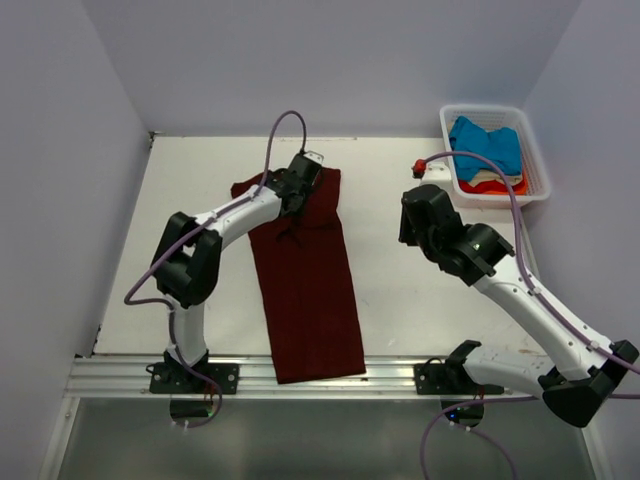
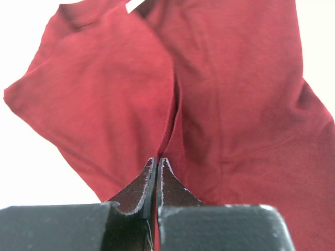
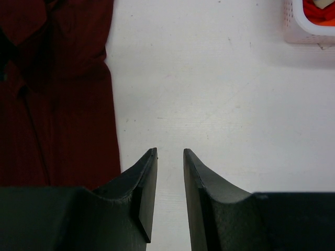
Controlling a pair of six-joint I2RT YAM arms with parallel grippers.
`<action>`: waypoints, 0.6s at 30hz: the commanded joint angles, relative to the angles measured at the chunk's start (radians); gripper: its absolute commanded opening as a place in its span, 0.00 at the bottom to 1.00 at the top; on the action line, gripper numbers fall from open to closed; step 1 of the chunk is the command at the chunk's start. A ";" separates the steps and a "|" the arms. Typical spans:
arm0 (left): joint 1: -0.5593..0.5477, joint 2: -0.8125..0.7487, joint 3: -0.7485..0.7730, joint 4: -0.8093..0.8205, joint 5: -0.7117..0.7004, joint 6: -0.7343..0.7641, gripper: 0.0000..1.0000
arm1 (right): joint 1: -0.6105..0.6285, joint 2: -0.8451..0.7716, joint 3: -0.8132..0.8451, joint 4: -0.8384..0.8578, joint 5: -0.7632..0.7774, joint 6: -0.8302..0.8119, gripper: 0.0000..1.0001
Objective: Fold and stack the t-shirts
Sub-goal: Rotate the tshirt 90 degrees
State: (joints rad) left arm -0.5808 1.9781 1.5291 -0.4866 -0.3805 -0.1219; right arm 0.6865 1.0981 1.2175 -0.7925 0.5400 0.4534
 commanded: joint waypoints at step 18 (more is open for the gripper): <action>0.121 -0.192 -0.386 0.109 0.068 -0.455 0.00 | -0.012 0.065 -0.013 0.062 -0.035 -0.038 0.30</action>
State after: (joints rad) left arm -0.4606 1.8610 1.1778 -0.4484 -0.3527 -0.4763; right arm 0.6792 1.1595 1.2091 -0.7689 0.5179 0.4282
